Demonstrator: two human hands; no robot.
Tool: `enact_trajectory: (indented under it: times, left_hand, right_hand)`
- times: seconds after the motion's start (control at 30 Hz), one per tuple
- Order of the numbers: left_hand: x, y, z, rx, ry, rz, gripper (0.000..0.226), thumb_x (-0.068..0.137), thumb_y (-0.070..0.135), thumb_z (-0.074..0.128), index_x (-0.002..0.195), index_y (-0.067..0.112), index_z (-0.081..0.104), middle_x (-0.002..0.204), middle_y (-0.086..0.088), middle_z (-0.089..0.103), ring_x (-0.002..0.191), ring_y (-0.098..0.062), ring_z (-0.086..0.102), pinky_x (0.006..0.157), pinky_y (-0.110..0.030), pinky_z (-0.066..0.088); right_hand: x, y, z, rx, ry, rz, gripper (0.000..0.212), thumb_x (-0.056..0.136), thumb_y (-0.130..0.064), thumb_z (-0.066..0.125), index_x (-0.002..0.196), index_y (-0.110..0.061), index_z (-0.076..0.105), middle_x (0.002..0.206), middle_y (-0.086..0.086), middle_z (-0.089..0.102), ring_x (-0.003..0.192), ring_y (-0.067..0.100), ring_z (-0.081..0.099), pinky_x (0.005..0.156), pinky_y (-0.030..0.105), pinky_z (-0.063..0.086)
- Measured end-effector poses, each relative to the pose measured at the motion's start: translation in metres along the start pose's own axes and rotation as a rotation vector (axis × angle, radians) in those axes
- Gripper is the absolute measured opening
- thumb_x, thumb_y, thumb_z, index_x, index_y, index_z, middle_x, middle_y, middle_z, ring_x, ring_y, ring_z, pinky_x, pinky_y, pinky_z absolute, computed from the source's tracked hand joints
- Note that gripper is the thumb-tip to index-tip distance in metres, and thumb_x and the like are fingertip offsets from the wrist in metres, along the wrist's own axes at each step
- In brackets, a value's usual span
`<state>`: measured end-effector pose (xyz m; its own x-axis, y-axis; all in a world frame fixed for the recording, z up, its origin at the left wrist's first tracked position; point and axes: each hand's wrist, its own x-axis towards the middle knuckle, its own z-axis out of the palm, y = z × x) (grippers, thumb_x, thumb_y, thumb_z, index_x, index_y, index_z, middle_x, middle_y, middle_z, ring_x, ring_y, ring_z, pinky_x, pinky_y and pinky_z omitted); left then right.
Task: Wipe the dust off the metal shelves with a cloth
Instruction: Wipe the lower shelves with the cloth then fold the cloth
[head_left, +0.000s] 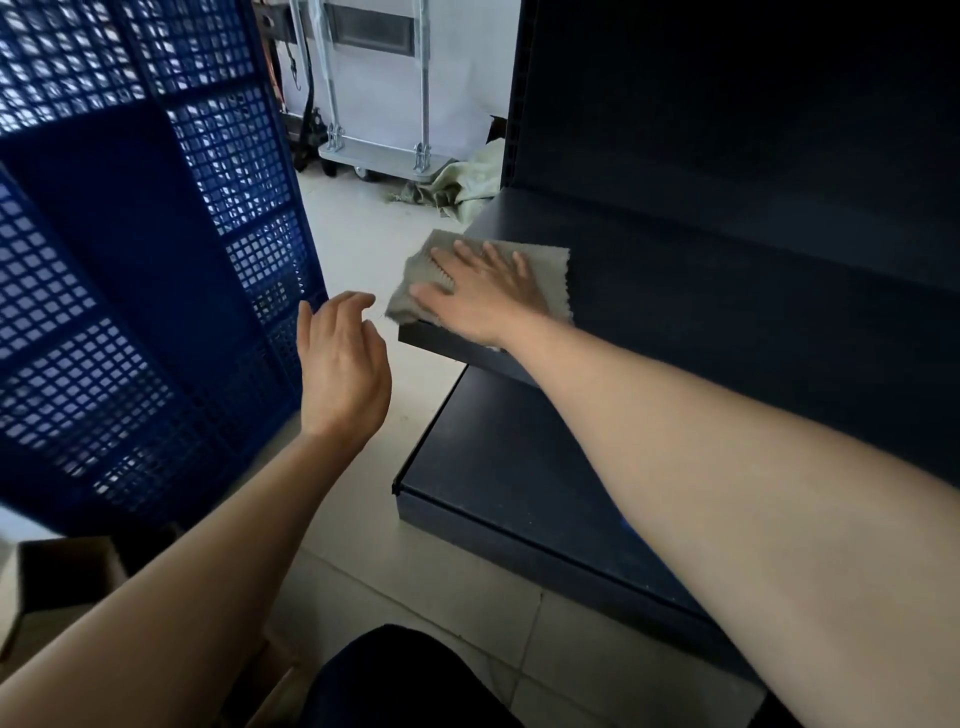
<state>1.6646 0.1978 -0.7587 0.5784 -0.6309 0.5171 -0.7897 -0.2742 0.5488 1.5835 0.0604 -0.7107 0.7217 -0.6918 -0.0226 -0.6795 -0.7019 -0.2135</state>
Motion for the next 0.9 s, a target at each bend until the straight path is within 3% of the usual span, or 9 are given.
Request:
enact_trajectory:
  times: [0.13,0.37,0.7,0.9]
  left_hand:
    - [0.002,0.007,-0.004,0.003,0.026,0.019,0.036,0.091,0.009,0.028,0.118,0.000,0.050,0.122,-0.017,0.054,0.121,-0.029,0.042,0.116,-0.043,0.010]
    - [0.002,0.032,0.009,-0.011,0.017,0.058,0.040,0.090,0.014,0.025,0.117,0.003,0.052,0.121,-0.014,0.055,0.120,-0.026,0.044,0.116,-0.042,0.010]
    - [0.002,0.083,0.038,-0.035,-0.056,0.151,0.041,0.088,0.018,0.027,0.114,0.000,0.053,0.115,-0.018,0.056,0.113,-0.032,0.046,0.108,-0.053,0.024]
    - [0.001,0.113,0.060,-0.130,-0.176,0.224,0.037,0.090,0.017,0.031,0.113,-0.002,0.053,0.115,-0.021,0.054,0.107,-0.034,0.048,0.098,-0.033,0.033]
  right_hand:
    - [-0.001,-0.014,0.002,-0.007,-0.008,-0.133,0.069,0.091,-0.070,0.025,0.150,-0.036,0.021,0.161,-0.004,0.012,0.148,0.025,0.005,0.117,0.046,-0.005]
    - [-0.018,0.009,-0.003,0.024,-0.036,-0.192,0.060,0.096,-0.062,0.025,0.150,-0.038,0.017,0.161,-0.009,0.010,0.148,0.019,0.002,0.119,0.043,-0.003]
    - [-0.055,0.069,-0.013,0.011,-0.037,-0.119,0.060,0.095,-0.063,0.022,0.150,-0.041,0.014,0.161,-0.012,0.005,0.148,0.014,-0.002,0.119,0.038,-0.004]
    - [-0.081,0.114,-0.026,0.021,-0.039,-0.022,0.059,0.096,-0.062,0.024,0.150,-0.041,0.013,0.161,-0.012,0.004,0.148,0.013,-0.002,0.118,0.037,-0.004]
